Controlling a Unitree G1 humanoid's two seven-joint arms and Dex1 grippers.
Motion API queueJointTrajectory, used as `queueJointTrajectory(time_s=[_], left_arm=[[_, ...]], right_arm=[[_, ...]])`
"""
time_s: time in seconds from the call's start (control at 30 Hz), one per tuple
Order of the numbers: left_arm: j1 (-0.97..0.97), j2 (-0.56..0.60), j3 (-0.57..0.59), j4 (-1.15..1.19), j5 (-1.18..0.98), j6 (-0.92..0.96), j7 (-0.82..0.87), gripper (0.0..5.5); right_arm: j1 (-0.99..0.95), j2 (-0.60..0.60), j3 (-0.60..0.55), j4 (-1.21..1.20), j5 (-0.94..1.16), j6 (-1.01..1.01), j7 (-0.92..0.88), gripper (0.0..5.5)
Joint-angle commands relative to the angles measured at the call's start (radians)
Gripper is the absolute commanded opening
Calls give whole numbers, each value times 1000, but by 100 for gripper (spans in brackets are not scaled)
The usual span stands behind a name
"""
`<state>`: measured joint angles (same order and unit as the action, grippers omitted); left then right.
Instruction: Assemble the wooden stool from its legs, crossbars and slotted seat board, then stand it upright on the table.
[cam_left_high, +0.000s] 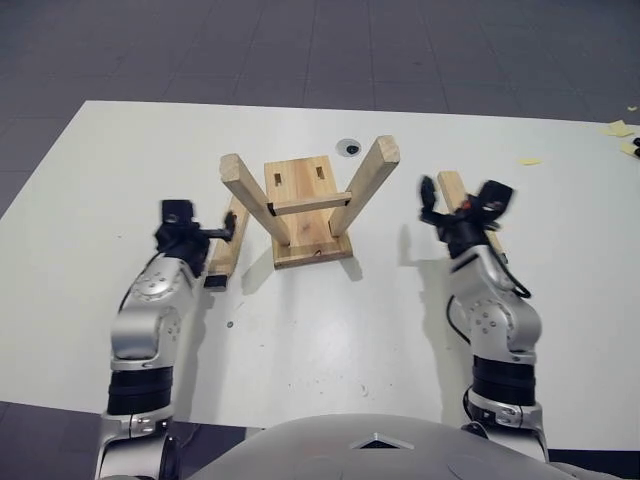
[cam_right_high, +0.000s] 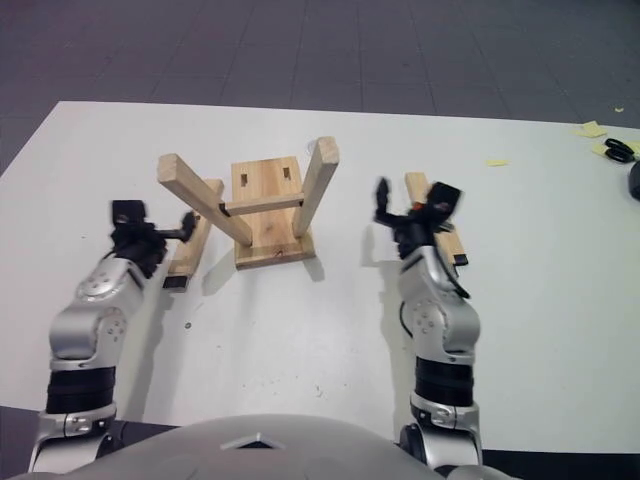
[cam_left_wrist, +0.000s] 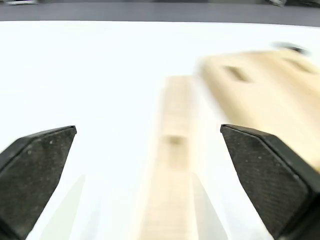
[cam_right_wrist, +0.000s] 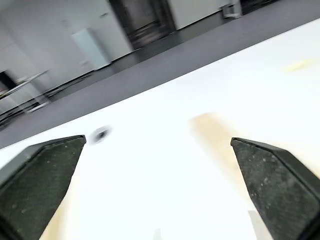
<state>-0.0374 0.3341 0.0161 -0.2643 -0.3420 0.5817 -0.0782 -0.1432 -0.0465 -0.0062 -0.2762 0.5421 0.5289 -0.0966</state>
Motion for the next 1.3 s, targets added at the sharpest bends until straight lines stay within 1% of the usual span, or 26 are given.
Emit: queueJointTrajectory(time_s=[0.03,0.07,0.13,0.37,0.47,0.57,0.63,0.7,0.77,0.83,0.87,0.93,1.0,1.1,1.17,1.23,1.3], left_arm=[[-33,-9,-99,-111,-45,52,-124,535],[-42,-18,-103,-126,-55,59,-135,535],[-48,-30,-96,-143,-71,73,-148,535],[-51,6,-27,-82,-4,61,-149,535],[-70,-2,-35,-75,8,56,-157,535],[-80,-3,-38,-90,11,56,-167,535],[-119,8,32,-57,43,36,-110,535],[-208,31,143,31,94,-10,-4,535],[-312,72,269,124,110,-52,77,535],[-400,138,352,210,124,-121,99,535],[-430,167,377,252,129,-155,93,535],[-452,194,397,307,130,-191,73,535],[-433,190,395,323,126,-200,53,535],[-378,143,373,287,90,-184,15,535],[-347,124,375,250,41,-163,-28,535],[-313,138,403,218,-44,-134,-125,535],[-301,166,487,226,-132,-101,-174,535]], right_arm=[[-37,0,129,-83,40,92,125,540],[-30,-15,144,-104,40,106,148,540],[-23,-36,134,-122,39,124,163,540],[21,-154,4,-120,-18,151,144,540],[40,-198,11,-96,-116,167,105,540],[58,-194,23,-70,-166,197,87,540],[57,-166,38,-82,-171,206,88,540],[54,-137,68,-121,-123,237,131,540],[64,-161,146,-228,6,297,287,540],[66,-170,162,-298,105,336,379,540],[66,-194,164,-313,115,340,410,540],[74,-232,143,-316,129,346,444,540],[69,-276,128,-287,77,317,450,540],[28,-292,103,-224,12,262,436,540],[-3,-294,128,-172,-71,207,412,540],[-24,-277,137,-118,-126,175,383,540],[-27,-261,125,-101,-145,156,371,540]])
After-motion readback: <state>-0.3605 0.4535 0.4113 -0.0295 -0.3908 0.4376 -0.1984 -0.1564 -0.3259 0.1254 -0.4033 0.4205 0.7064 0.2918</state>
